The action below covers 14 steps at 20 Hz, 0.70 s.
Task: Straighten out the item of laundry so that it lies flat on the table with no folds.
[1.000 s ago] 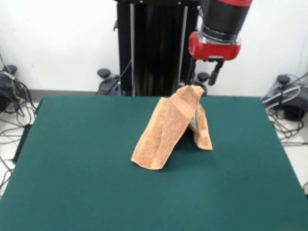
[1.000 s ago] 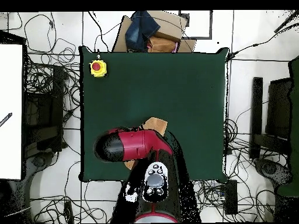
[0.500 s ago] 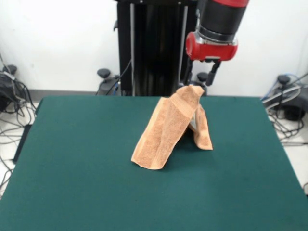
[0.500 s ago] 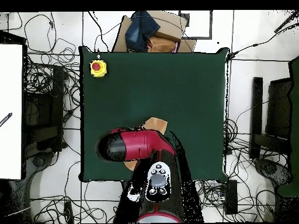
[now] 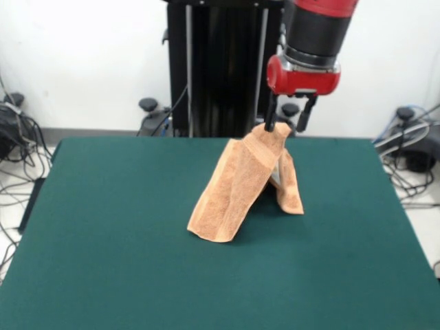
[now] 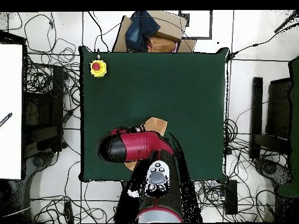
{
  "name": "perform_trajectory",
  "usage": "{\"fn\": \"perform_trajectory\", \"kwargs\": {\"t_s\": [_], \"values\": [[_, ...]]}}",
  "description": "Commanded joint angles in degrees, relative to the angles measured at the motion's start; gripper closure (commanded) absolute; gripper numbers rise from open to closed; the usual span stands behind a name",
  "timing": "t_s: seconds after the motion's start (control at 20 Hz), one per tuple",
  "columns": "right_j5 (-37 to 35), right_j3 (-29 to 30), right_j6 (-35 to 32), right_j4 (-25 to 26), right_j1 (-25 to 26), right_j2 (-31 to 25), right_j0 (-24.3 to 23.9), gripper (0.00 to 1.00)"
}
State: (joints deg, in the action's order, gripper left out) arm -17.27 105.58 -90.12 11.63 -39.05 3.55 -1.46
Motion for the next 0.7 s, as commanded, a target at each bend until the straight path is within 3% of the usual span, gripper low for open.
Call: {"fn": "perform_trajectory", "kwargs": {"t_s": [0.05,0.7], "values": [[2.66,1.78,-8.15,1.73,3.21,-1.43,0.37,0.00],[3.11,1.61,-8.27,1.81,4.36,-0.25,1.25,0.00]]}}
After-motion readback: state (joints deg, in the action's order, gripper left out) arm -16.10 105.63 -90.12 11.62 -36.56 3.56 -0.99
